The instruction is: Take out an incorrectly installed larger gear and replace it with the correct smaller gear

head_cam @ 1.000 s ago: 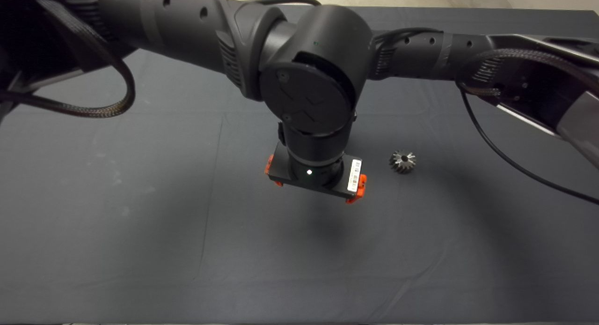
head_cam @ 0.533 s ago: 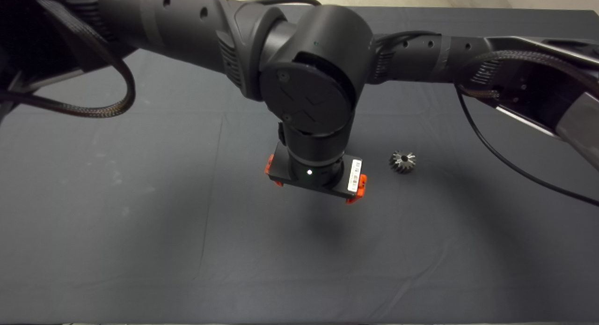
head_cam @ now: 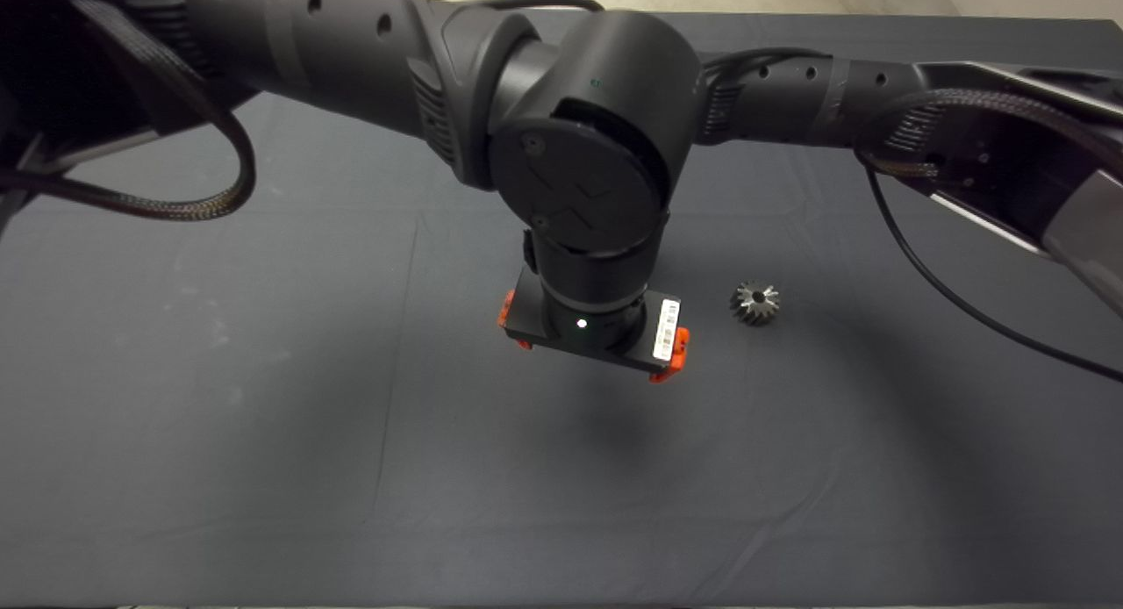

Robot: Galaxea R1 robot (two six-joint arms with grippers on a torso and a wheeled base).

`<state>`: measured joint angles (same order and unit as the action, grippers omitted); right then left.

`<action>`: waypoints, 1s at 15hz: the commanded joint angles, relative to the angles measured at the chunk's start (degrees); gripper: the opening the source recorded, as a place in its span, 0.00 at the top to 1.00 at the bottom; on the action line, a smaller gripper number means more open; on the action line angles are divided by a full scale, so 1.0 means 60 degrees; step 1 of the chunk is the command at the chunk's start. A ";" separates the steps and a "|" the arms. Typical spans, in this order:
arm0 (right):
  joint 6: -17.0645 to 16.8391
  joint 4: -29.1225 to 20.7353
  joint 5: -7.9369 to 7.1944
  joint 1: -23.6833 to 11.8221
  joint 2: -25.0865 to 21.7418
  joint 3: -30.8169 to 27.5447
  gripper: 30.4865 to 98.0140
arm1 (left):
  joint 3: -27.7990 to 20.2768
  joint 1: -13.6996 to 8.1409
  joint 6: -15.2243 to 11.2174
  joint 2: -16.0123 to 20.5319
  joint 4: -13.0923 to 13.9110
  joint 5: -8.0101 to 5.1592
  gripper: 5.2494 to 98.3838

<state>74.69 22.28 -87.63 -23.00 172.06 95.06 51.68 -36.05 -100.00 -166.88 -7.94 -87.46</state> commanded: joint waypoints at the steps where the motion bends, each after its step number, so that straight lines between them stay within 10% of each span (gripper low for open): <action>1: -0.0225 0.0550 -0.0703 -0.0189 0.0014 0.0246 0.92 | -0.0002 -0.0116 -0.0003 -0.0072 -0.0010 -0.0600 0.01; 15: 0.0296 0.0916 -0.0718 0.0757 -0.0059 -0.0450 0.92 | -0.0163 -0.0101 -0.0033 -0.0072 0.0005 -0.0585 0.01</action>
<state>75.98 25.75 -87.67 -21.21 171.61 93.08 51.48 -36.05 -100.02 -167.01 -7.91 -87.46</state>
